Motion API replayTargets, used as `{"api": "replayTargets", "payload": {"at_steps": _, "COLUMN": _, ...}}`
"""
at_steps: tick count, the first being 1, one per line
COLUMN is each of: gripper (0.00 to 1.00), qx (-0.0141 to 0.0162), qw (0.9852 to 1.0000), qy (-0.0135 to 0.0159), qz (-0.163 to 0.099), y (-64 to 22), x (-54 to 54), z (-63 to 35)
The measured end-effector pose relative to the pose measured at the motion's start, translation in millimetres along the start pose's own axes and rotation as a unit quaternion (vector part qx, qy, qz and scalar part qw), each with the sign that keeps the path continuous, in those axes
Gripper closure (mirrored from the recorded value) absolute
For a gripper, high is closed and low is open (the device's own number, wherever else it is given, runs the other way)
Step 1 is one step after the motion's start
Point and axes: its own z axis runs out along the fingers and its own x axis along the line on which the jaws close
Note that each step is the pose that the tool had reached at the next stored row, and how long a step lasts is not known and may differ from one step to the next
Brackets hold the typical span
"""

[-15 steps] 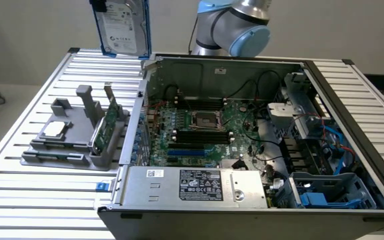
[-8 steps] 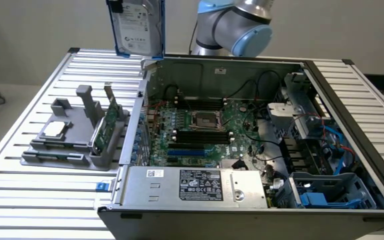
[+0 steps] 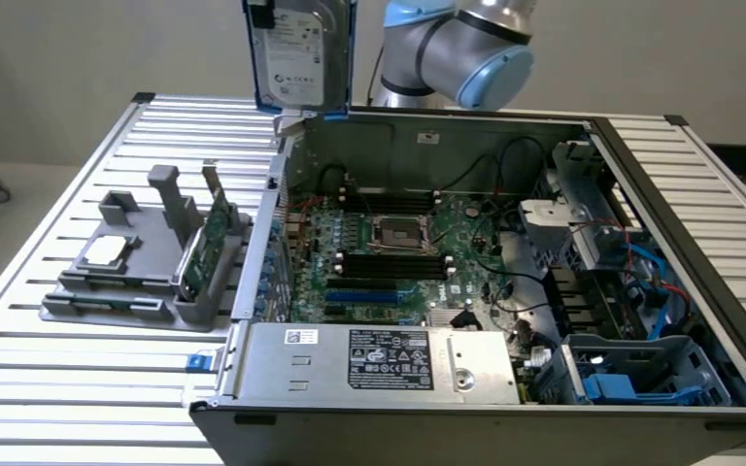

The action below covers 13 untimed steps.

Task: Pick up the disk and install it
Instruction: 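Pick up the disk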

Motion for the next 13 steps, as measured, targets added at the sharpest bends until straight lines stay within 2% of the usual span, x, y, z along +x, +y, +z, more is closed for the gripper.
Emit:
{"api": "replayTargets", "payload": {"at_steps": 6, "gripper": 0.67, "qx": -0.0003, "qw": 1.0, "qy": -0.0039, "qz": 0.0, "y": -27.8, "x": 5.4, "z": -0.3}}
{"api": "replayTargets", "payload": {"at_steps": 13, "gripper": 0.67, "qx": -0.0003, "qw": 1.0, "qy": -0.0066, "qz": 0.0, "y": -60.3, "x": 15.2, "z": -1.5}}
